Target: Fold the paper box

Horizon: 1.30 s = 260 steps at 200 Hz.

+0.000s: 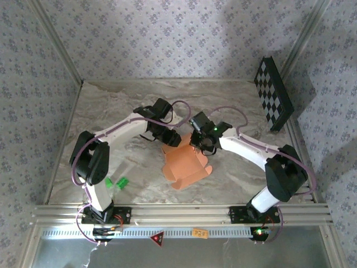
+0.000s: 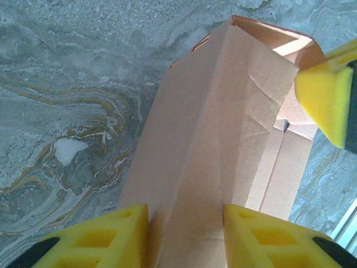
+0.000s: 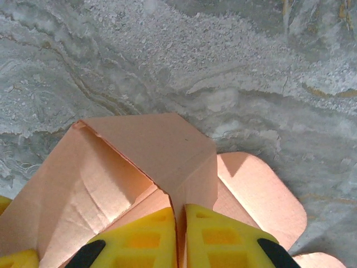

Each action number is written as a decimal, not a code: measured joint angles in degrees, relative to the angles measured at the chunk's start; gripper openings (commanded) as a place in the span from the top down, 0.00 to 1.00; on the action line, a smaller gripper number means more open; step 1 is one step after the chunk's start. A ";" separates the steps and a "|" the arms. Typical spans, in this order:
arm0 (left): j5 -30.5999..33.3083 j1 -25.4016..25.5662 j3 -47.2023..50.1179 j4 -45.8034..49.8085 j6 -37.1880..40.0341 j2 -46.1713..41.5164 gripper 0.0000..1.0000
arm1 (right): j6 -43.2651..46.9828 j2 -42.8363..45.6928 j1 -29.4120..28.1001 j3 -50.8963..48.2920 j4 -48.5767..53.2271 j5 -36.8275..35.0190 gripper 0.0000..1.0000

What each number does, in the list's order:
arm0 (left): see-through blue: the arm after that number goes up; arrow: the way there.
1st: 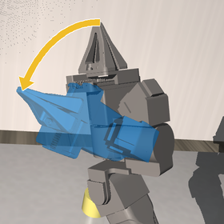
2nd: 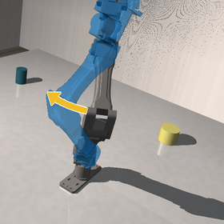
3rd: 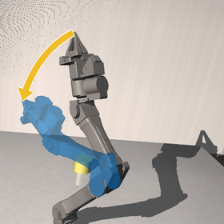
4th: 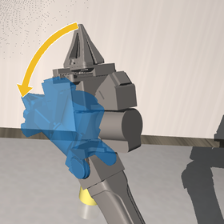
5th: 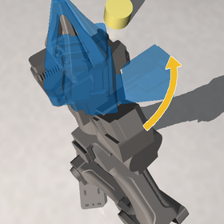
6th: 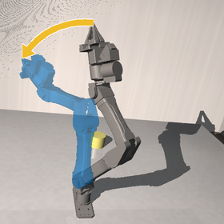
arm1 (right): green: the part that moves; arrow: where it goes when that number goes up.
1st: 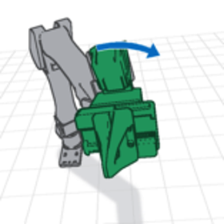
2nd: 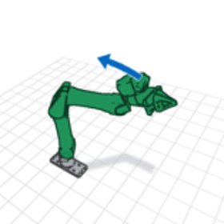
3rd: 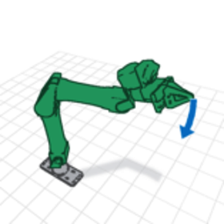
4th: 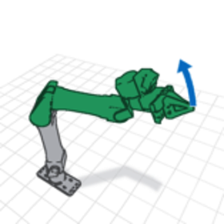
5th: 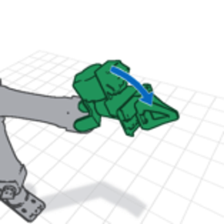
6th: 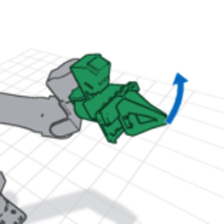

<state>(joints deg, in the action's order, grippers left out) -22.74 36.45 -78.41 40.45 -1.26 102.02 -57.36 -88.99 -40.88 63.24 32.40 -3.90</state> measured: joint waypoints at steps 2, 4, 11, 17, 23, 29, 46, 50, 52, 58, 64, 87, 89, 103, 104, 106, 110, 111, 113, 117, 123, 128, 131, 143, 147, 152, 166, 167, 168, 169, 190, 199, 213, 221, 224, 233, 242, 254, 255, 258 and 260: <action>0.00 0.00 0.00 0.00 -0.04 0.00 0.61 | -0.15 0.04 -0.07 -0.07 -0.04 -0.02 0.88; 0.00 0.02 0.00 0.00 -0.15 0.00 0.61 | -0.39 0.11 -0.13 -0.17 -0.09 -0.07 0.88; 0.00 0.02 0.00 0.00 -0.37 0.00 0.61 | -1.09 0.35 -0.35 -0.55 -0.22 -0.37 0.88; 0.00 0.11 0.00 0.00 -0.39 0.00 0.61 | -1.86 0.55 -0.55 -0.92 -0.37 -0.66 0.88; 0.00 0.13 0.04 -0.02 -0.50 0.00 0.61 | -2.47 0.76 -0.61 -1.31 -0.55 -0.90 0.88; -0.02 0.28 0.09 0.00 -0.61 0.00 0.61 | -3.15 0.98 -0.68 -1.70 -0.74 -1.03 0.88; -0.04 0.46 0.15 -0.02 -0.98 0.00 0.61 | -5.09 1.77 -0.94 -2.84 -1.57 -1.31 0.88; -0.04 0.50 0.15 -0.04 -1.01 0.00 0.61 | -5.44 1.92 -1.01 -3.08 -1.88 -1.29 0.88; -0.04 0.50 0.15 -0.04 -1.01 0.00 0.61 | -5.66 2.01 -1.07 -3.21 -2.05 -1.31 0.88; -0.02 0.68 0.15 -0.09 -1.03 0.00 0.61 | -6.21 2.21 -1.25 -3.48 -2.36 -1.33 0.88; -0.02 0.70 0.15 -0.11 -1.07 0.00 0.61 | -6.73 2.36 -1.44 -3.74 -2.71 -1.33 0.88; 0.00 0.76 0.15 -0.13 -1.38 0.00 0.61 | -8.31 2.60 -2.19 -4.37 -3.78 -1.38 0.88; 0.00 0.79 0.15 -0.13 -1.40 0.00 0.61 | -8.37 2.64 -2.23 -4.42 -3.87 -1.36 0.88; 0.02 0.87 0.17 -0.15 -1.42 0.00 0.61 | -9.16 2.73 -2.60 -4.52 -4.04 -1.46 0.88; 0.02 0.87 0.20 -0.15 -1.42 0.00 0.61 | -9.22 2.73 -2.64 -4.52 -4.07 -1.46 0.88; 0.02 0.92 0.20 -0.17 -1.42 0.00 0.61 | -9.31 2.73 -2.69 -4.52 -4.11 -1.49 0.88; 0.02 0.96 0.20 -0.17 -1.42 0.00 0.61 | -9.38 2.75 -2.78 -4.57 -4.17 -1.49 0.88; 0.02 0.96 0.20 -0.17 -1.42 0.00 0.61 | -9.42 2.75 -2.80 -4.57 -4.22 -1.49 0.88; 0.02 0.96 0.20 -0.17 -1.42 0.00 0.61 | -9.55 2.75 -2.82 -4.59 -4.24 -1.49 0.88; 0.02 0.98 0.22 -0.17 -1.42 0.00 0.61 | -9.66 2.75 -2.91 -4.61 -4.33 -1.51 0.88; 0.02 1.05 0.22 -0.17 -1.44 0.00 0.61 | -9.88 2.75 -2.95 -4.63 -4.39 -1.51 0.88; 0.04 1.07 0.22 -0.17 -1.44 0.00 0.61 | -10.01 2.75 -3.04 -4.66 -4.42 -1.57 0.88; 0.02 1.07 0.22 -0.17 -1.44 0.00 0.61 | -10.19 2.75 -3.04 -4.66 -4.42 -1.57 0.88; 0.02 1.07 0.22 -0.20 -1.46 0.00 0.61 | -10.54 2.75 -3.10 -4.66 -4.44 -1.75 0.88; 0.02 1.07 0.22 -0.20 -1.46 0.00 0.61 | -10.62 2.75 -3.10 -4.66 -4.50 -1.73 0.88; 0.02 1.07 0.22 -0.22 -1.51 0.00 0.61 | -10.80 2.75 -3.15 -4.66 -4.68 -1.73 0.88; 0.02 1.07 0.22 -0.24 -1.66 0.00 0.61 | -11.13 2.75 -3.21 -4.98 -5.42 -1.70 0.88; 0.02 1.07 0.22 -0.24 -1.68 0.00 0.61 | -11.23 2.75 -3.23 -5.01 -5.44 -1.70 0.88; 0.02 1.07 0.22 -0.24 -1.68 0.00 0.61 | -11.26 2.75 -3.26 -5.03 -5.46 -1.73 0.88; 0.02 1.07 0.22 -0.24 -1.68 0.00 0.61 | -11.26 2.75 -3.26 -5.09 -5.55 -1.70 0.87; 0.02 1.14 0.24 -0.24 -1.68 0.00 0.61 | -12.13 2.86 -3.72 -5.86 -6.60 -1.99 0.87; 0.04 1.18 0.26 -0.24 -1.68 0.00 0.61 | -12.50 3.08 -3.91 -6.27 -7.15 -2.40 0.85; 0.07 1.20 0.26 -0.22 -1.66 0.00 0.61 | -13.16 3.41 -4.13 -7.02 -7.80 -2.78 0.81; 0.07 1.22 0.26 -0.20 -1.66 0.00 0.61 | -13.42 3.45 -4.28 -7.37 -7.80 -2.75 0.78; 0.07 1.22 0.26 -0.20 -1.66 0.00 0.61 | -13.40 3.45 -4.33 -7.52 -7.80 -2.75 0.76; 0.09 1.33 0.26 -0.20 -1.66 0.00 0.61 | -13.84 3.45 -4.55 -7.82 -7.54 -2.78 0.71; 0.13 1.49 0.26 -0.22 -1.66 0.00 0.61 | -13.60 3.50 -4.66 -7.82 -6.95 -2.78 0.65; 0.26 1.66 0.26 -0.22 -1.64 0.00 0.61 | -13.35 4.02 -4.70 -7.82 -5.97 -2.82 0.57; 0.26 1.70 0.26 -0.22 -1.64 0.00 0.61 | -13.20 4.07 -4.70 -7.82 -5.86 -2.84 0.57; 0.28 1.73 0.26 -0.22 -1.66 0.00 0.61 | -12.98 4.28 -4.70 -7.80 -5.53 -2.97 0.56; 0.28 1.73 0.26 -0.22 -1.66 0.00 0.61 | -13.03 4.50 -4.70 -7.80 -5.29 -2.97 0.55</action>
<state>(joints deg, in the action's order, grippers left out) -22.46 38.17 -78.15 40.23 -2.92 102.02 -70.39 -84.49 -45.58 55.44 27.11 -6.87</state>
